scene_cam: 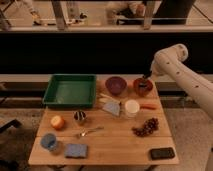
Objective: Place brush in red bowl
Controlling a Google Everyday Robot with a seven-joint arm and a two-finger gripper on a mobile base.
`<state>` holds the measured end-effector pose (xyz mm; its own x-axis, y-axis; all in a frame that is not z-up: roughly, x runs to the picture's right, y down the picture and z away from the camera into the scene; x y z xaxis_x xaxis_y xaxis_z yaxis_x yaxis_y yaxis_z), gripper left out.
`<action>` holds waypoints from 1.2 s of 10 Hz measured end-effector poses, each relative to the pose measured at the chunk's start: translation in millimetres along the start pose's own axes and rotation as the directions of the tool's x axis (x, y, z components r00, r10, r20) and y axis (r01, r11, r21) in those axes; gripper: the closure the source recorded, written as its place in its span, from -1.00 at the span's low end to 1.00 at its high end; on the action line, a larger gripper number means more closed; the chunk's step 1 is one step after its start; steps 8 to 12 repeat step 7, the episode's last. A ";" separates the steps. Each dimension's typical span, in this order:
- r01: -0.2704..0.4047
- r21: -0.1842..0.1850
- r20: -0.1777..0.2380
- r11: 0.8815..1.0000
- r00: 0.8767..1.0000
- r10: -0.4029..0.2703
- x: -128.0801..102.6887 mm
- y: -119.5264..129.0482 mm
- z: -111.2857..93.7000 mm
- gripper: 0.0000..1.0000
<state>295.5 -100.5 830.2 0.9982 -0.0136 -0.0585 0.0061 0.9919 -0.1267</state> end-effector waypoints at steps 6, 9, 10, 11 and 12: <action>0.053 -0.013 0.002 0.999 0.999 -0.053 -12.3 -0.8 27.7 0.95; 0.056 -0.016 0.001 0.998 0.998 -0.056 -12.3 -0.5 28.7 0.95; 0.056 -0.016 0.001 0.998 0.998 -0.056 -12.3 -0.5 28.7 0.95; 0.056 -0.016 0.001 0.998 0.998 -0.056 -12.3 -0.5 28.7 0.95; 0.056 -0.016 0.001 0.998 0.998 -0.056 -12.3 -0.5 28.7 0.95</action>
